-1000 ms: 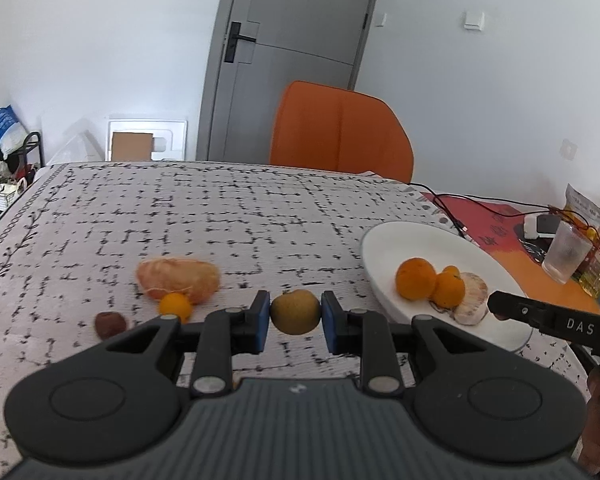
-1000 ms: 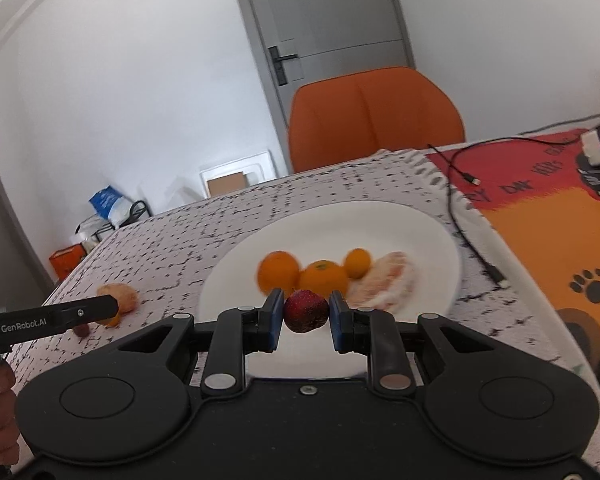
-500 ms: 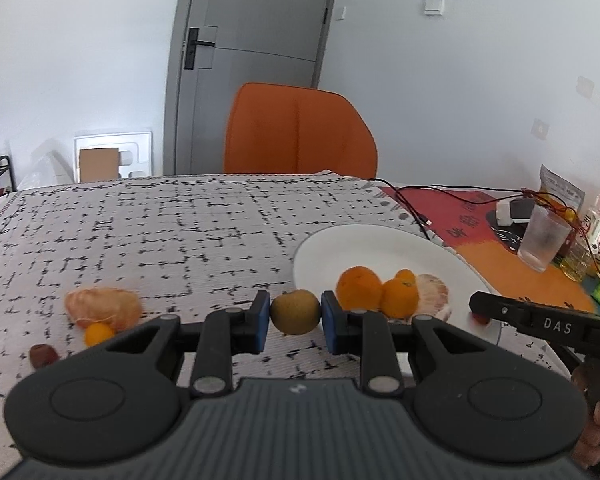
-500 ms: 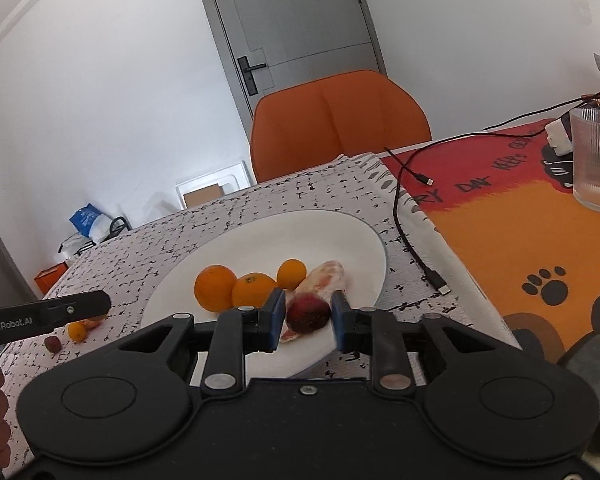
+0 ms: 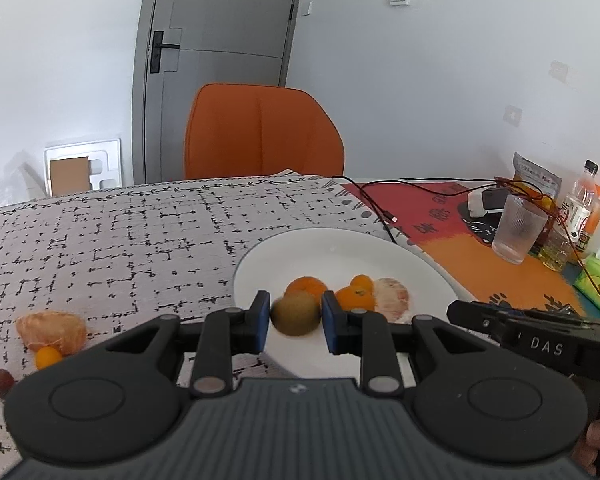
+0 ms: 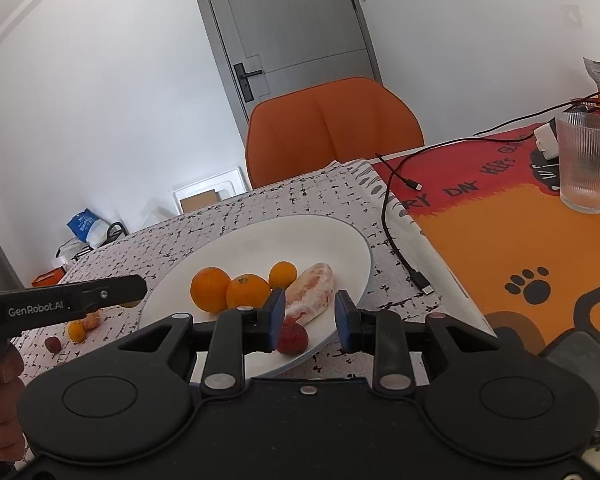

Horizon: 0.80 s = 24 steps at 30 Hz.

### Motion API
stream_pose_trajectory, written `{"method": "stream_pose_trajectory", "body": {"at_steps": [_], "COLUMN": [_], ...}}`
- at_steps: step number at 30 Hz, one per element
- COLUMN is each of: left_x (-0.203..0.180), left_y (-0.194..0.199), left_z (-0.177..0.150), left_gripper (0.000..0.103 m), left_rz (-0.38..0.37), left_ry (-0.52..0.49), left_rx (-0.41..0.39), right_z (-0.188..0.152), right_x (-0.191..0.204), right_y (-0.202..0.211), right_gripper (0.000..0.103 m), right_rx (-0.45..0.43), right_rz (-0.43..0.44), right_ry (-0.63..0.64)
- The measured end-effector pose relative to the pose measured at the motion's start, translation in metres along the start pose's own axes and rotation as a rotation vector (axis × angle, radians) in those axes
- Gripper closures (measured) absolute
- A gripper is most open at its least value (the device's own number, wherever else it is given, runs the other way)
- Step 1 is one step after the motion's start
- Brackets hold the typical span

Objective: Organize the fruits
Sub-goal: 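Carry the yellow fruit and red plum to the bowl and release both, then move both open tools back to the loose fruit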

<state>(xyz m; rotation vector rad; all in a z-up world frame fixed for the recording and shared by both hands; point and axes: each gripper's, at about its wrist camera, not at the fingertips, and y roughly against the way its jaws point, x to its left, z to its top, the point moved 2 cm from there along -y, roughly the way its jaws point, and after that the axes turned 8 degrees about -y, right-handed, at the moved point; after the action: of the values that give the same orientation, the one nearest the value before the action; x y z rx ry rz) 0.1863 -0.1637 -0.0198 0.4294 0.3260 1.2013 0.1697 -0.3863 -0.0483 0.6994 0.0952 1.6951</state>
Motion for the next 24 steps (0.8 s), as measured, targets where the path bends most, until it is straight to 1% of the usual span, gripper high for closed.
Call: {"method": "stream_pose_trajectory", "body": {"at_steps": [2, 5, 9, 11, 13, 14, 16, 18, 21, 24], "left_x": [0.0, 0.003, 0.013, 0.02, 0.026, 0.028, 0.034, 0.038, 0.046, 0.055], "left_y": [0.001, 0.001, 0.006, 0.01, 0.015, 0.018, 0.025, 0.031, 0.037, 0.044], "left_z": [0.001, 0.0, -0.003, -0.005, -0.006, -0.006, -0.008, -0.01, -0.013, -0.016], "left_gripper": [0.073, 0.073, 0.071, 0.067, 0.056, 0.052, 0.042, 0.038, 0.028, 0.024], "left_rz": [0.007, 0.004, 0.037, 0.052, 0.068, 0.075, 0.088, 0.11, 0.144, 0.169], "left_ry": [-0.001, 0.013, 0.022, 0.032, 0.041, 0.044, 0.047, 0.043, 0.045, 0.057], "left_rx": [-0.002, 0.008, 0.024, 0.024, 0.02, 0.016, 0.0, -0.007, -0.001, -0.01], "right_z": [0.0, 0.0, -0.001, -0.002, -0.003, -0.003, -0.004, -0.005, -0.006, -0.008], "right_x": [0.001, 0.004, 0.009, 0.012, 0.015, 0.017, 0.02, 0.024, 0.029, 0.036], "right_y": [-0.001, -0.001, -0.002, -0.003, -0.004, -0.004, -0.004, -0.004, -0.004, -0.004], "right_gripper": [0.073, 0.072, 0.067, 0.066, 0.064, 0.061, 0.056, 0.054, 0.051, 0.046], "right_rx": [0.002, 0.004, 0.004, 0.006, 0.01, 0.01, 0.007, 0.008, 0.011, 0.012], "right_rz": [0.002, 0.007, 0.014, 0.016, 0.019, 0.02, 0.022, 0.025, 0.034, 0.044], "right_ry": [0.003, 0.008, 0.012, 0.014, 0.017, 0.019, 0.023, 0.027, 0.031, 0.041]}}
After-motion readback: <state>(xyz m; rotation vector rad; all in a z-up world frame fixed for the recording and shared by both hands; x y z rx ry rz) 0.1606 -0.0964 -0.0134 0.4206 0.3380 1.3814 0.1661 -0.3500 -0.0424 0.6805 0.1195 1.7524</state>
